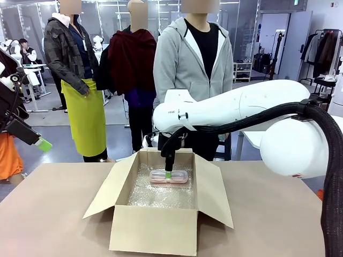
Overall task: Pack the glasses set securely to prepare it for shipping.
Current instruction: Place the Glasses case inside the Package Box, then put the Glasses case from the right side of the table into the Package Box.
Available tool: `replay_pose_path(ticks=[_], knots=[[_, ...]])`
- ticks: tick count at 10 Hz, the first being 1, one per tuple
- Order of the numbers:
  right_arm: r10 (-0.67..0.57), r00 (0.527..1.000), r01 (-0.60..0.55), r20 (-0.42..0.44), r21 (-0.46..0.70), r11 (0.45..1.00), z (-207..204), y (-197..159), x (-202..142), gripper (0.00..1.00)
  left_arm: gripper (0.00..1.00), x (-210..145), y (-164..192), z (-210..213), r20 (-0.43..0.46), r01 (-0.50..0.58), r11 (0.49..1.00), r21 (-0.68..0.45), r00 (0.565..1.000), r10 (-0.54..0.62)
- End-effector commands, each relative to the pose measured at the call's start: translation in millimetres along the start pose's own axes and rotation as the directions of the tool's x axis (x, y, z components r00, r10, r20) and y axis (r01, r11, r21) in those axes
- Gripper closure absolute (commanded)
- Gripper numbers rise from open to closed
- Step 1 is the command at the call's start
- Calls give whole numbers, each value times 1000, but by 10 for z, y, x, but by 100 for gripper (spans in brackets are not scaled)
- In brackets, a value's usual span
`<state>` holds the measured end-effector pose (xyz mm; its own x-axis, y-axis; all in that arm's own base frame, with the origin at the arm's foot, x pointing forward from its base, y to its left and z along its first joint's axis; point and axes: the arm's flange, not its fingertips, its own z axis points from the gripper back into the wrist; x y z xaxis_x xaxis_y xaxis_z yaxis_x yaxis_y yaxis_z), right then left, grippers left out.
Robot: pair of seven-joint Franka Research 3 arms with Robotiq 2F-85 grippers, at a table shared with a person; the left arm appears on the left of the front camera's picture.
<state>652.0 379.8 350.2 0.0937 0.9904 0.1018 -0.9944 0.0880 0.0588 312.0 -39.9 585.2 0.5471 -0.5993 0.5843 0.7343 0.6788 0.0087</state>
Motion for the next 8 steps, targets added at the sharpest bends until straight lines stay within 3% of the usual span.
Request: replay_pose_path(ticks=[1, 8], knots=[[2, 1000, -2, 0, 0, 1000, -8, 11, 14, 0, 0, -10, 3, 14, 9, 1, 1000, -9, 1000, -1], [2, 1000, -2, 0, 0, 1000, -8, 11, 14, 0, 0, -10, 3, 14, 9, 1, 1000, -9, 1000, -1]])
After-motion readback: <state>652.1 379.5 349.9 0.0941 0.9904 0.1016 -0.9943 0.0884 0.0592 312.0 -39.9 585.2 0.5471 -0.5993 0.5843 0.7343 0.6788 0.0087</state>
